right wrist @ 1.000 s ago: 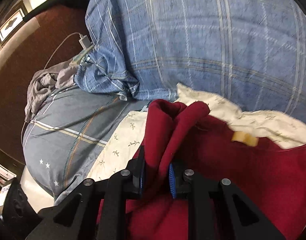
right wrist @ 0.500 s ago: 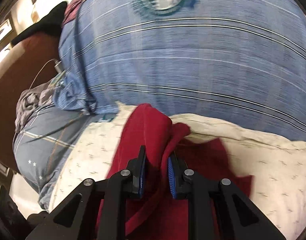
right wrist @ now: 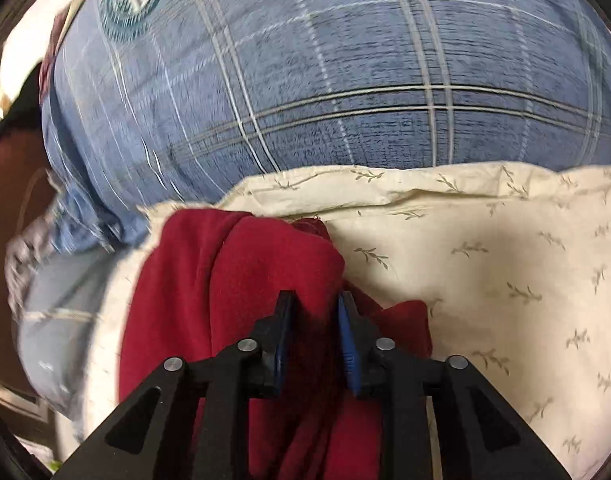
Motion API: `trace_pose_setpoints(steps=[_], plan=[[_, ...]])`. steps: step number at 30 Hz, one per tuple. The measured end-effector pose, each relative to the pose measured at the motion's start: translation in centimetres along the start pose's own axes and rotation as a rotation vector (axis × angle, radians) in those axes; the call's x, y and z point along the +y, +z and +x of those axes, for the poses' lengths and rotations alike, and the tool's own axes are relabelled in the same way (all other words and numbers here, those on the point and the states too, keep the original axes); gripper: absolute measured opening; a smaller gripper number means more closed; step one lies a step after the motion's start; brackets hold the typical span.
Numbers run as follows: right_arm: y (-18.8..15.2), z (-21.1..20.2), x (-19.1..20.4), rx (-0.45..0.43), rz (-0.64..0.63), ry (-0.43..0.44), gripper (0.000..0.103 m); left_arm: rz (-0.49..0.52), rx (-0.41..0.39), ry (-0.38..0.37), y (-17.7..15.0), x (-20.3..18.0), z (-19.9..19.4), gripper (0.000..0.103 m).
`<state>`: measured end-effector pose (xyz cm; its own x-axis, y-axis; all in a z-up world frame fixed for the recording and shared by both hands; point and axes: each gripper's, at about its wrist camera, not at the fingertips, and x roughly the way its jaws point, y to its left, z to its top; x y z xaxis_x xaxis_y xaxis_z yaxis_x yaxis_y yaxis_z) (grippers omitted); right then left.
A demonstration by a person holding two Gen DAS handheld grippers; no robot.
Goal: Fold small clothes
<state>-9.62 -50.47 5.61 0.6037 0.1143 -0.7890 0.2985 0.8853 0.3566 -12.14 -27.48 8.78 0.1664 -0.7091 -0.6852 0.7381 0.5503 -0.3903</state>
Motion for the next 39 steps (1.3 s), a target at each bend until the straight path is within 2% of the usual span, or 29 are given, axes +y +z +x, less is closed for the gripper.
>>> trace_pose_setpoints(steps=[2, 5, 8, 10, 12, 13, 14, 17, 20, 23, 29, 34, 39], plan=[[-0.3, -1.8, 0.0, -0.003, 0.022, 0.016, 0.046, 0.045, -0.045, 0.044, -0.7, 0.4, -3.2, 0.053], [-1.9, -4.9, 0.6, -0.027, 0.016, 0.067, 0.064, 0.076, -0.097, 0.132, -2.5, 1.3, -7.0, 0.054], [-4.7, -6.8, 2.2, -0.01, -0.032, 0.112, 0.071, 0.059, -0.108, 0.218, -4.1, 2.6, -8.6, 0.055], [-6.1, -6.3, 3.3, 0.006, -0.069, 0.089, 0.071, 0.003, -0.086, 0.239, -4.7, 3.9, -8.4, 0.055], [-7.1, -4.8, 4.1, 0.017, -0.086, 0.052, 0.065, -0.04, -0.07, 0.238, -5.1, 4.4, -7.8, 0.055], [-7.7, -3.8, 4.1, 0.026, -0.085, 0.025, 0.039, -0.046, -0.061, 0.244, -4.9, 4.5, -7.2, 0.055], [-8.0, -3.4, 3.7, 0.027, -0.079, 0.003, 0.025, -0.046, -0.05, 0.257, -4.8, 4.4, -6.8, 0.054], [-9.2, -4.6, 2.4, -0.032, -0.068, 0.009, 0.02, -0.019, -0.045, 0.27, -5.2, 3.6, -6.8, 0.055], [-10.1, -6.0, 1.4, -0.083, -0.071, -0.021, 0.019, -0.001, -0.052, 0.297, -5.2, 3.3, -6.5, 0.055], [-10.5, -4.0, 0.9, -0.046, -0.062, -0.051, 0.019, -0.025, -0.039, 0.334, -4.9, 4.0, -5.1, 0.055], [-10.7, -6.7, 1.5, -0.084, -0.043, -0.046, 0.039, -0.018, -0.049, 0.374, -4.9, 3.1, -4.2, 0.055], [-10.6, -9.8, 2.7, -0.18, -0.06, -0.041, 0.04, -0.017, -0.051, 0.396, -4.6, 3.1, -3.8, 0.055], [-9.9, -9.5, 5.0, -0.211, -0.137, -0.02, 0.036, -0.026, -0.068, 0.419, -3.8, 3.4, -3.8, 0.055]])
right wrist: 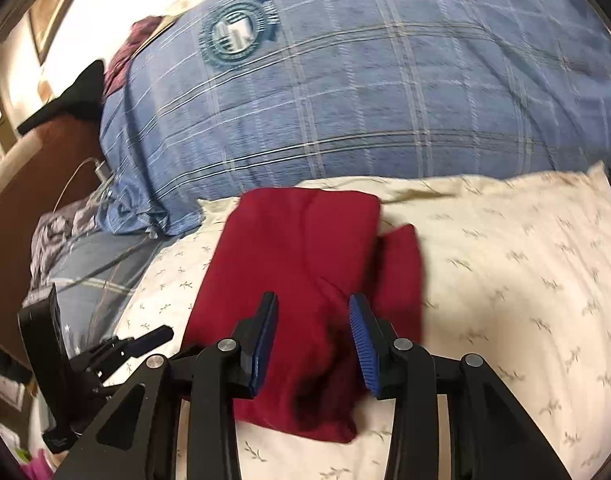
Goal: Fold small clothes
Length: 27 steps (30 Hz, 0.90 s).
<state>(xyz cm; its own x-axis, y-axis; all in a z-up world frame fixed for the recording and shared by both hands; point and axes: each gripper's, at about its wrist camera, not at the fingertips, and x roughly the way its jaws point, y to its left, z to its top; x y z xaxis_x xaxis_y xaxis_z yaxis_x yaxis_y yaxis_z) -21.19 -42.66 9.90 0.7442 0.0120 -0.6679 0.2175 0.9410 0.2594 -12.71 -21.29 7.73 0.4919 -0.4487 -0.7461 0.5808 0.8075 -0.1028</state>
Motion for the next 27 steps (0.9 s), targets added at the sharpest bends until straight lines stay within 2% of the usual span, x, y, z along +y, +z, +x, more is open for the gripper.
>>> trace_pose_setpoints(steps=[4, 6, 7, 8, 10, 12, 19, 22, 25, 27], plan=[[-0.3, 2.3, 0.7, 0.009, -0.047, -0.018, 0.034, -0.005, 0.001, 0.013, 0.4, -0.1, 0.9, 0.058], [-0.8, 3.9, -0.3, 0.026, -0.035, -0.079, 0.033, -0.008, 0.009, 0.009, 0.4, -0.1, 1.5, 0.06], [-1.2, 4.9, -1.2, 0.05, -0.023, -0.123, 0.036, -0.007, 0.011, 0.008, 0.4, -0.2, 1.8, 0.061], [-1.6, 5.8, -2.0, 0.079, -0.006, -0.121, 0.036, -0.005, 0.014, 0.007, 0.3, -0.2, 2.1, 0.066], [-2.7, 6.8, -3.7, 0.104, 0.071, -0.04, 0.036, -0.004, 0.031, -0.004, 0.3, -0.3, 2.8, 0.068], [-3.1, 6.1, -4.2, 0.082, 0.105, -0.011, 0.037, -0.006, 0.039, -0.006, 0.4, -0.3, 3.0, 0.068], [-2.5, 0.4, -2.0, -0.001, 0.042, -0.057, 0.043, -0.017, 0.011, 0.027, 0.5, 0.1, -0.1, 0.066], [-2.4, -0.8, -1.8, 0.001, 0.053, -0.043, 0.05, -0.021, -0.019, 0.056, 0.3, 0.2, -2.3, 0.066], [-2.2, -1.2, -1.4, 0.034, 0.08, -0.021, 0.05, -0.016, -0.046, 0.073, -0.1, 0.1, -4.1, 0.066], [-2.0, -1.4, -0.8, 0.024, 0.069, -0.02, 0.05, -0.003, -0.054, 0.085, -0.4, -0.2, -4.6, 0.066]])
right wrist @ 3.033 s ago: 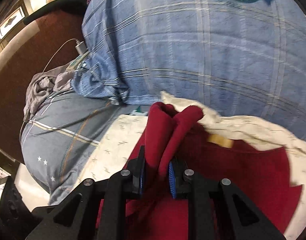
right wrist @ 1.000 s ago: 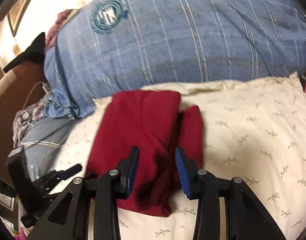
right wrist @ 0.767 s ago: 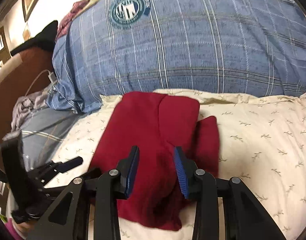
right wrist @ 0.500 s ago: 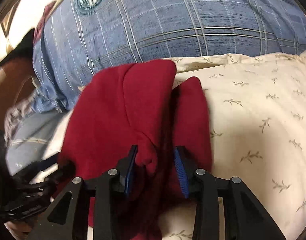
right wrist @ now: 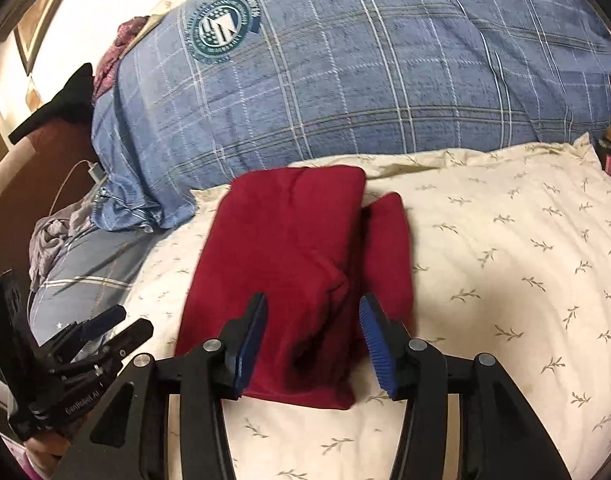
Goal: Fold small clothes
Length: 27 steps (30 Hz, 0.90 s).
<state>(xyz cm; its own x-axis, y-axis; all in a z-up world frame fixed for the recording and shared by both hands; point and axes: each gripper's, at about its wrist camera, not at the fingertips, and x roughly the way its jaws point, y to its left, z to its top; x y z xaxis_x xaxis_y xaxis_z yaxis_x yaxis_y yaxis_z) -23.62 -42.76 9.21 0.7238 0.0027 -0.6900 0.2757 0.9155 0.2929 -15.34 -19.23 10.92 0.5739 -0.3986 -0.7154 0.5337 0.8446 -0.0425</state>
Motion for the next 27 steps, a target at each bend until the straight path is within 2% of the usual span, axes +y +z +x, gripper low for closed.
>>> trace_pose_setpoints(steps=[4, 10, 13, 16, 17, 23, 26, 27], plan=[[0.3, 1.3, 1.9, -0.009, -0.056, -0.043, 0.049, 0.029, -0.006, 0.009, 0.0, -0.8, 0.5, 0.066], [1.0, 4.5, 2.6, -0.03, -0.121, -0.106, 0.035, 0.017, -0.003, -0.028, 0.8, -1.2, 3.8, 0.066], [1.2, 6.0, 1.6, -0.032, -0.117, -0.116, 0.035, 0.011, 0.012, -0.025, 0.9, -1.1, 6.3, 0.066], [0.7, 8.2, -0.2, 0.021, -0.086, -0.136, 0.035, -0.002, 0.04, -0.056, 1.2, -1.0, 7.8, 0.071], [0.6, 8.8, -0.8, 0.038, -0.064, -0.116, 0.036, 0.002, 0.039, -0.061, 1.4, -1.1, 8.0, 0.072], [0.6, 8.3, -0.9, 0.018, -0.074, -0.109, 0.037, 0.026, 0.024, -0.058, 1.7, -1.6, 8.6, 0.072], [0.6, 6.6, -0.9, -0.021, -0.048, -0.091, 0.037, 0.024, 0.021, -0.056, 1.6, -1.4, 8.7, 0.072], [0.6, 5.9, -0.8, -0.047, -0.048, -0.089, 0.041, 0.021, 0.021, -0.056, 1.6, -1.4, 8.5, 0.072]])
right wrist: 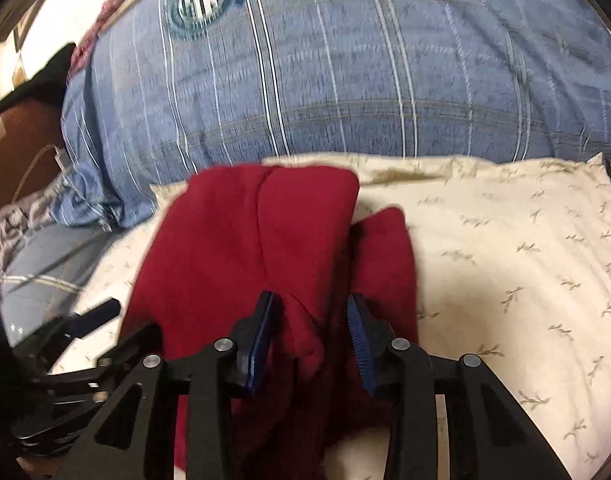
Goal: Fold small clothes
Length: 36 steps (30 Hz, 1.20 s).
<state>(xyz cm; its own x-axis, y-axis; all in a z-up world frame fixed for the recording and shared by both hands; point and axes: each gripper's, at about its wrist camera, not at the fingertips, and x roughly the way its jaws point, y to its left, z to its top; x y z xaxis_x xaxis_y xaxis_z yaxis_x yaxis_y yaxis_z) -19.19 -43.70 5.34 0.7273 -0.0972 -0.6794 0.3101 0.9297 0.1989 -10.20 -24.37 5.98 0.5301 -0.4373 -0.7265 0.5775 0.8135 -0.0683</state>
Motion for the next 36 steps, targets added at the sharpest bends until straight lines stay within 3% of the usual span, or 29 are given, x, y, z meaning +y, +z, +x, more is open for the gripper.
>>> trace_pose_setpoints(steps=[3, 6, 9, 17, 18, 20, 24, 26, 29, 32, 34, 36], plan=[[0.2, -0.9, 0.2, -0.054, 0.008, 0.011, 0.042, -0.009, -0.001, 0.001, -0.2, -0.1, 0.1, 0.072], [0.1, 0.4, 0.0, -0.015, 0.037, 0.04, 0.042, -0.005, -0.003, 0.001, -0.2, -0.4, -0.1, 0.072], [-0.5, 2.5, -0.5, 0.052, 0.073, 0.047, 0.05, -0.008, -0.001, -0.006, -0.2, -0.3, 0.0, 0.072], [-0.3, 4.0, -2.7, 0.041, 0.199, 0.14, 0.053, -0.044, 0.012, -0.04, 0.0, 0.4, 0.3, 0.073], [-0.2, 4.1, -2.4, 0.039, 0.177, 0.132, 0.051, -0.049, 0.013, -0.044, 0.1, 0.5, 0.4, 0.073], [-0.1, 3.9, -1.7, 0.025, 0.129, 0.104, 0.029, -0.053, 0.009, -0.052, 0.2, 0.6, 0.3, 0.073], [0.5, 2.1, -0.8, -0.003, 0.075, 0.082, 0.021, -0.059, -0.009, -0.064, 0.4, 0.7, -0.4, 0.073], [0.9, 0.6, -0.9, -0.025, 0.051, 0.061, 0.01, -0.067, -0.027, -0.073, 0.4, 0.8, -1.0, 0.073], [1.4, -0.2, -2.1, -0.049, 0.035, -0.033, 0.001, -0.073, -0.026, -0.07, 0.4, 1.0, -0.7, 0.073], [1.2, 1.7, -4.7, 0.032, 0.17, 0.019, 0.002, -0.078, 0.005, -0.069, 0.0, 0.9, 0.2, 0.073], [1.0, 1.5, -5.6, 0.033, 0.243, 0.056, 0.009, -0.08, 0.006, -0.074, 0.0, 0.9, 0.3, 0.073], [1.3, 0.9, -5.7, 0.023, 0.267, 0.093, 0.023, -0.075, 0.002, -0.072, 0.2, 0.8, 0.2, 0.073]])
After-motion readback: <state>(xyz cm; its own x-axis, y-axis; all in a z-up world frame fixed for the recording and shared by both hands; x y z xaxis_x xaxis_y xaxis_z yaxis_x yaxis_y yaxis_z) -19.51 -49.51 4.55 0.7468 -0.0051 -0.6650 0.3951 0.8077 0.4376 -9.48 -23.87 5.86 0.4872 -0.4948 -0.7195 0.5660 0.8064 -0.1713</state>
